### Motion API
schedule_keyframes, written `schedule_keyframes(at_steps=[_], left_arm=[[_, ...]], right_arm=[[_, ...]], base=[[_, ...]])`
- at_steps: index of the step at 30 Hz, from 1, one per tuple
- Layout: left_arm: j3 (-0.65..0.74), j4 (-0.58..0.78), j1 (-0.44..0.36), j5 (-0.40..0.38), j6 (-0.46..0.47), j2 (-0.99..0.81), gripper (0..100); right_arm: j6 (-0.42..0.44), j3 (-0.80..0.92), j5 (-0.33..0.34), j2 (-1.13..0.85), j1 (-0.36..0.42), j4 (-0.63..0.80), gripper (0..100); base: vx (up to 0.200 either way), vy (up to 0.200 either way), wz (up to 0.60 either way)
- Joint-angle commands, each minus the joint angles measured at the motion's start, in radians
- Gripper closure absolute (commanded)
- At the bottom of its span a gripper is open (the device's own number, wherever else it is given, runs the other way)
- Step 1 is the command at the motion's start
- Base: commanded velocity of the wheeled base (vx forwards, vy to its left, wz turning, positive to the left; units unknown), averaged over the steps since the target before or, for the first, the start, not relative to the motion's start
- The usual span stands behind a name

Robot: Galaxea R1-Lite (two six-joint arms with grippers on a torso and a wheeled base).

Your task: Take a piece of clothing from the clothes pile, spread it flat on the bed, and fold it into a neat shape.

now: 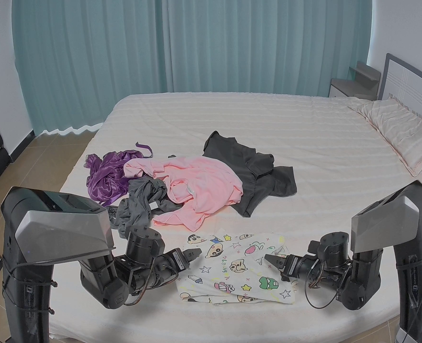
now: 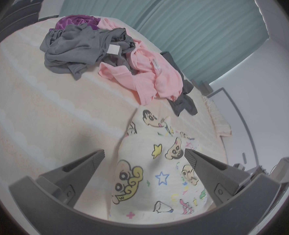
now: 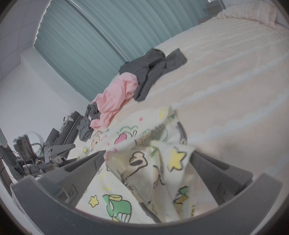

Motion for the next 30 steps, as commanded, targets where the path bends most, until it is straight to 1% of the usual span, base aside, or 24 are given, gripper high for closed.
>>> schedule_keyframes(at_steps=[1, 2, 3, 6, 9, 13, 14, 15, 17, 22, 28, 29, 30], left_arm=[[0.03, -0.053, 0.051, -0.058, -0.062, -0.025, 0], [0.028, -0.057, 0.056, -0.067, -0.084, -0.03, 0], [0.027, -0.062, 0.066, -0.09, -0.124, -0.044, 0], [0.024, -0.062, 0.077, -0.11, -0.15, -0.051, 0], [0.021, -0.062, 0.08, -0.112, -0.15, -0.051, 0], [0.019, -0.062, 0.079, -0.113, -0.15, -0.048, 0], [0.019, -0.064, 0.079, -0.113, -0.15, -0.048, 0], [0.018, -0.064, 0.079, -0.113, -0.15, -0.047, 0], [0.016, -0.064, 0.079, -0.113, -0.15, -0.047, 0], [0.016, -0.064, 0.079, -0.113, -0.15, -0.045, 0], [0.015, -0.064, 0.079, -0.113, -0.148, -0.045, 0], [0.015, -0.064, 0.079, -0.113, -0.15, -0.045, 0], [0.013, -0.064, 0.079, -0.113, -0.148, -0.045, 0]], right_arm=[[-0.017, 0.083, 0.013, -0.13, -0.055, -0.011, 0], [-0.026, 0.101, 0.021, -0.142, -0.06, -0.011, 0], [-0.055, 0.135, 0.039, -0.159, -0.067, -0.014, 0], [-0.086, 0.156, 0.067, -0.179, -0.075, -0.014, 0], [-0.085, 0.159, 0.092, -0.196, -0.041, -0.014, 0], [-0.068, 0.146, 0.085, -0.191, 0.031, -0.016, 0], [-0.062, 0.144, 0.085, -0.191, 0.037, -0.016, 0], [-0.037, 0.136, 0.087, -0.186, 0.057, -0.016, 0], [-0.014, 0.121, 0.085, -0.177, 0.072, -0.014, 0], [-0.022, 0.101, 0.082, -0.104, 0.074, -0.016, 0], [-0.025, 0.104, 0.089, -0.071, 0.072, -0.016, 0], [-0.028, 0.106, 0.089, -0.056, 0.072, -0.016, 100], [-0.032, 0.109, 0.09, -0.047, 0.072, -0.016, 100]], base=[[0.0, 0.0, 0.0], [0.0, 0.0, 0.0], [0.0, 0.0, 0.0], [0.0, 0.0, 0.0], [0.0, 0.0, 0.0], [0.0, 0.0, 0.0], [0.0, 0.0, 0.0], [0.0, 0.0, 0.0], [0.0, 0.0, 0.0], [0.0, 0.0, 0.0], [0.0, 0.0, 0.0], [0.0, 0.0, 0.0], [0.0, 0.0, 0.0]])
